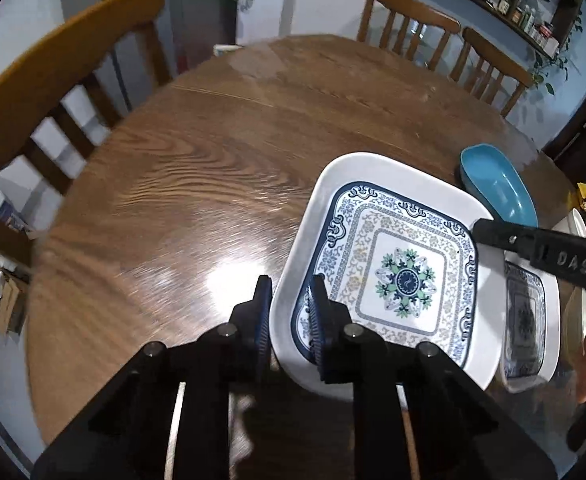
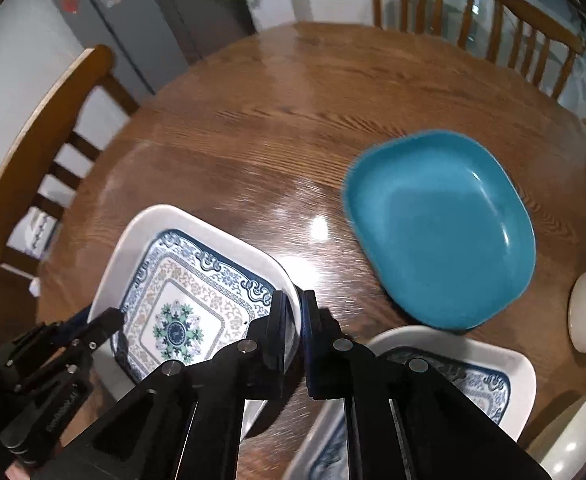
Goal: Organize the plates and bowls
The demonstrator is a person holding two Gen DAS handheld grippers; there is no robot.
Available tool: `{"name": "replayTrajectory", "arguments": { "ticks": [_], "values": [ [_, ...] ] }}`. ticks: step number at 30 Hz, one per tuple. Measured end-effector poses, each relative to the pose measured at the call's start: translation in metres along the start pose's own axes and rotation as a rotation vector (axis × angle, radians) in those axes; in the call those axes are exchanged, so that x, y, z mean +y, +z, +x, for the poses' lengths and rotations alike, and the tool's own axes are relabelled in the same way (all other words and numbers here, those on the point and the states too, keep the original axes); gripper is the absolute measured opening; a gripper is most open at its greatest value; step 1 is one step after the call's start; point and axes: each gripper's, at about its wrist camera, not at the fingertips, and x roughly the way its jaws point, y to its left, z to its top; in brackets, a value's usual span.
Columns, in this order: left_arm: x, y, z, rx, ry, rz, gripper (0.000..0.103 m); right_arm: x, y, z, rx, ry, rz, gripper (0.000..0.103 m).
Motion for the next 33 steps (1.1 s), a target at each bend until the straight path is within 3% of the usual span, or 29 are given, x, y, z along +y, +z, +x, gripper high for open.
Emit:
{"name": "replayTrajectory", "arguments": {
  "ticks": [7,14,21,24,26,27,30,33],
  "values": [
    [0.027,-0.033,-0.036,-0.009,0.041,-0.067,0.016,0.035,-0.016,-0.017,0.018,0.072,-0.094,0.009],
    [0.047,-0.049,-0.027,0.029,0.117,-0.11,0.016,0.062,-0.039,0.005,0.071,0.091,-0.156,0.009],
    [0.048,-0.065,-0.021,0.065,0.126,-0.114,0.016,0.064,-0.058,0.017,0.121,0.077,-0.158,0.01],
    [0.045,-0.066,-0.022,0.064,0.126,-0.115,0.029,0.059,-0.06,0.014,0.112,0.08,-0.137,0.011],
    [0.043,-0.067,-0.029,0.05,0.155,-0.12,0.07,0.056,-0.062,0.002,0.075,0.082,-0.132,0.013],
    [0.043,-0.067,-0.033,0.039,0.163,-0.122,0.075,0.055,-0.064,-0.007,0.052,0.081,-0.136,0.013],
    [0.04,-0.067,-0.05,0.008,0.156,-0.129,0.076,0.044,-0.068,-0.037,-0.02,0.089,-0.13,0.019],
    [0.032,-0.067,-0.064,-0.01,0.131,-0.135,0.077,0.022,-0.078,-0.069,-0.08,0.107,-0.088,0.035]
  ]
}}
